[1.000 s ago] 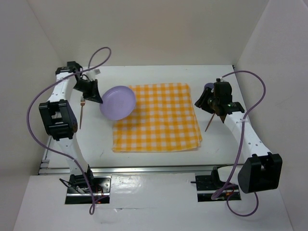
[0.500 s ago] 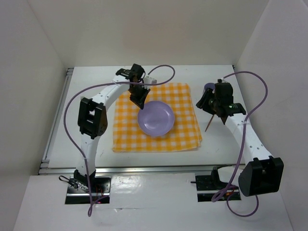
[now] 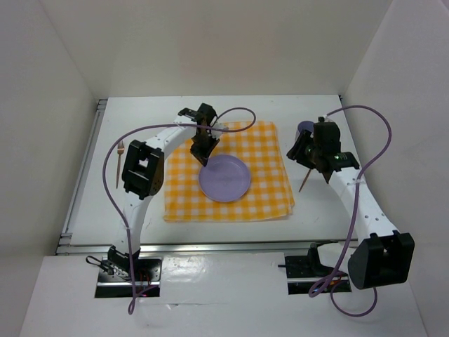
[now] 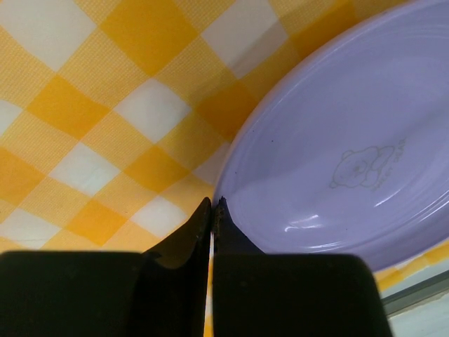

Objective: Set the dinner table for one person

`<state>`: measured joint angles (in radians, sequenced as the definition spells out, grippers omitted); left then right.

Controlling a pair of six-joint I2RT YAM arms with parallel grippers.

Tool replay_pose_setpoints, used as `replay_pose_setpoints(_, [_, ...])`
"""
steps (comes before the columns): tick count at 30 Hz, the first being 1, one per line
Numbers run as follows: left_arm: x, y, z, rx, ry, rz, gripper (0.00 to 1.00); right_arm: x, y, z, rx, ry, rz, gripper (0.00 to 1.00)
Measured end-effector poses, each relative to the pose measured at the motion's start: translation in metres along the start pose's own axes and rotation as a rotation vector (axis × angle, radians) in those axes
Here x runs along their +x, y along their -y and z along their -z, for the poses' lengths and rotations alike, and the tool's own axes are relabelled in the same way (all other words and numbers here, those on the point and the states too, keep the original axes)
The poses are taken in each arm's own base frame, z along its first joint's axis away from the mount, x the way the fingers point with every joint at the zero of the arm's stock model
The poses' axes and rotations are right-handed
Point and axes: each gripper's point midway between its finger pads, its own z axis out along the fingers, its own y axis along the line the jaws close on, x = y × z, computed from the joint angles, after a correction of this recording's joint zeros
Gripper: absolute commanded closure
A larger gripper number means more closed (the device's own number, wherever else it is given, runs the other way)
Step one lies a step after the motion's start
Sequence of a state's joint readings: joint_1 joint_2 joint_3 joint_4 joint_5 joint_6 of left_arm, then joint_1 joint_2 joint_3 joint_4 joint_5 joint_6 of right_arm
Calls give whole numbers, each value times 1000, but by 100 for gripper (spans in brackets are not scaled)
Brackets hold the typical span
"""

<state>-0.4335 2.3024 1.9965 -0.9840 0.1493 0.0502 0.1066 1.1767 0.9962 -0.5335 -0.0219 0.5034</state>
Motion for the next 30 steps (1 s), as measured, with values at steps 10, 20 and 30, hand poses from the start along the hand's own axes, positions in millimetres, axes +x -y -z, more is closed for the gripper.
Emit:
replay_pose_setpoints(10, [-1, -15, 9, -80, 11, 2, 4, 15, 35, -20, 172, -53, 1, 21])
replay_pose_setpoints(20, [-42, -26, 125, -131, 287, 20, 0, 58, 138, -73, 499, -229, -76, 21])
replay_pose_setpoints(30, [62, -129, 219, -305, 386, 311, 0, 62, 157, -102, 540, -218, -81, 29])
